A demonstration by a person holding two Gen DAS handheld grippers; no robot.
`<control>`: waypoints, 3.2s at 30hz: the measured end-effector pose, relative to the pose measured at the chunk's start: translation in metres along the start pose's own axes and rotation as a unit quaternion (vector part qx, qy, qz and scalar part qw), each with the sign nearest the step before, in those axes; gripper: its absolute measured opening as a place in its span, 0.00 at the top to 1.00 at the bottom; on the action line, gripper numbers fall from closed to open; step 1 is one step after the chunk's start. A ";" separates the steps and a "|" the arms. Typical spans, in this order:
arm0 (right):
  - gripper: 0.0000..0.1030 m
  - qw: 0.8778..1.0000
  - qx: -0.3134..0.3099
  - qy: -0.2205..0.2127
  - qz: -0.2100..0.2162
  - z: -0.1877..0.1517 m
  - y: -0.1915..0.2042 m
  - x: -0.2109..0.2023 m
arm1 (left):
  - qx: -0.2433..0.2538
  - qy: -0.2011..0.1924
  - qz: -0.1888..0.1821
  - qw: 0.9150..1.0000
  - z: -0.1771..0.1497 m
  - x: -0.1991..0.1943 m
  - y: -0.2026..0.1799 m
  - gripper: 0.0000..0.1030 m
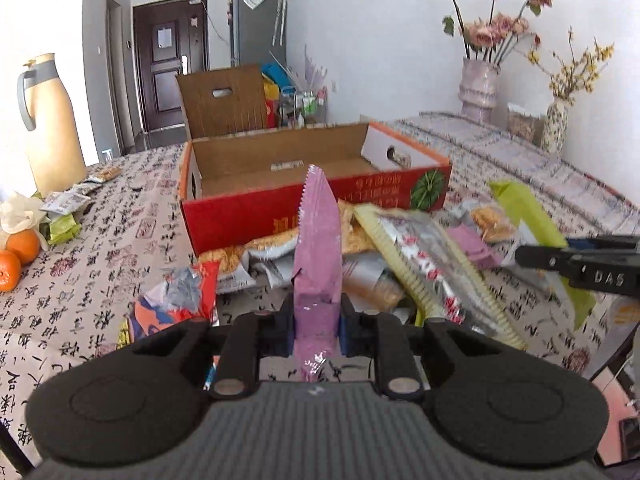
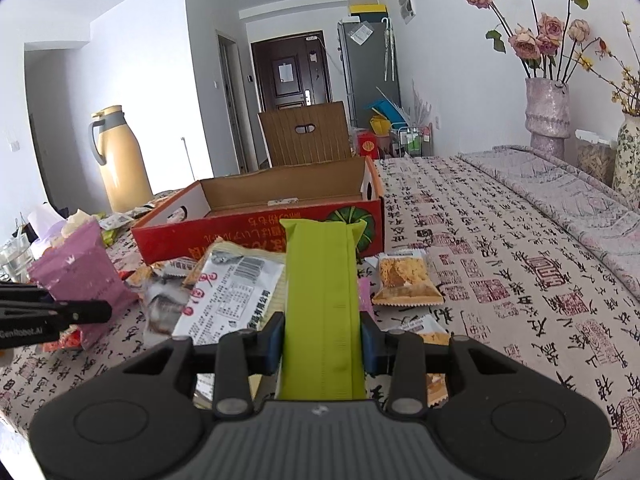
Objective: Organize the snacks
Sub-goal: 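Carry both packets over the red box and open both tools to drop them, then move both tools back from the box toward the snack pile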
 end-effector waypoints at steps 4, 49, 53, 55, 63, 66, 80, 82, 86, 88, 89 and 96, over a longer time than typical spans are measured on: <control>0.64 1.000 -0.002 -0.010 0.001 0.009 0.002 0.001 | -0.015 -0.022 -0.001 1.000 0.014 -0.004 0.001 0.81; 0.64 0.999 -0.001 0.029 -0.018 0.129 0.018 0.214 | -0.132 -0.012 0.094 0.987 0.122 0.171 0.063 0.81; 0.63 0.999 -0.006 0.036 -0.020 0.125 0.020 0.217 | -0.136 -0.008 0.087 0.987 0.118 0.174 0.064 0.80; 0.61 0.999 -0.003 0.039 -0.021 0.124 0.018 0.216 | -0.137 -0.016 0.088 0.987 0.118 0.170 0.063 0.76; 0.06 0.999 0.017 0.018 -0.037 0.127 0.011 0.205 | -0.144 -0.074 0.125 0.979 0.125 0.146 0.061 0.00; 0.00 0.999 0.026 0.012 -0.037 0.128 0.009 0.203 | -0.152 -0.077 0.127 0.977 0.127 0.144 0.063 0.00; 0.00 0.998 0.039 -0.001 -0.043 0.138 0.003 0.196 | -0.160 -0.078 0.127 0.976 0.136 0.134 0.060 0.00; 0.00 0.998 0.039 -0.005 -0.043 0.142 0.003 0.191 | -0.161 -0.082 0.125 0.976 0.139 0.128 0.058 0.00; 0.00 0.999 0.031 -0.016 -0.039 0.149 0.009 0.177 | -0.159 -0.092 0.120 0.976 0.147 0.112 0.054 0.00; 0.00 0.999 0.027 -0.022 -0.036 0.152 0.012 0.168 | -0.158 -0.097 0.119 0.975 0.149 0.104 0.052 0.00; 0.00 0.999 0.027 -0.025 -0.035 0.153 0.013 0.164 | -0.159 -0.098 0.119 0.975 0.149 0.100 0.051 0.00; 0.00 0.999 0.019 -0.040 -0.030 0.149 0.013 0.129 | -0.159 -0.106 0.115 0.975 0.143 0.069 0.047 0.00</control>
Point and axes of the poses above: each gripper's, at about its wrist camera, not at the fingertips, and x roughly the way its jaws point, y to its left, z to its top, the point moved 4 cm from there along x, roughly the way its jaws point, and after that the axes turned 1 degree about -y, right-handed, at the moved point
